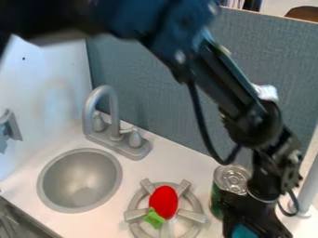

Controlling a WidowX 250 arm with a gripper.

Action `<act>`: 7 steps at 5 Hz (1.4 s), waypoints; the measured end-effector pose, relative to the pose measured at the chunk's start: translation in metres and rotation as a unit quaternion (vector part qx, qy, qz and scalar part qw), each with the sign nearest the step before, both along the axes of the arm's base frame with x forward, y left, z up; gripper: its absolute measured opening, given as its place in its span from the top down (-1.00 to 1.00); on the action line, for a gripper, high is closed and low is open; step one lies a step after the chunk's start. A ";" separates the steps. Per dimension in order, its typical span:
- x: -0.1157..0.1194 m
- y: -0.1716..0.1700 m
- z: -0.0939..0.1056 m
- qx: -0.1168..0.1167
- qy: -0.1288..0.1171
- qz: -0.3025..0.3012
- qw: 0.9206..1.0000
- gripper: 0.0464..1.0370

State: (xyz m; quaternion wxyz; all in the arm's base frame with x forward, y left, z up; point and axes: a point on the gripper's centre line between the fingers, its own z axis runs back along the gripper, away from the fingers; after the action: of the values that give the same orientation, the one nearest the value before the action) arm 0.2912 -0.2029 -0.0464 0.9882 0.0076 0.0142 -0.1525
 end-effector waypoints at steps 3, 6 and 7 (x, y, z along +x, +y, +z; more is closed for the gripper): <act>0.013 -0.018 -0.016 0.015 -0.003 -0.002 1.000 -0.30; 0.010 -0.029 -0.036 0.020 0.008 -0.007 1.000 -0.28; 0.014 -0.034 -0.040 0.017 0.003 -0.002 1.000 -0.27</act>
State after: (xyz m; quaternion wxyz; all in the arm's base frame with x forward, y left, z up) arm 0.3054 -0.2369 -0.0866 0.9876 0.0239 0.0199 -0.1541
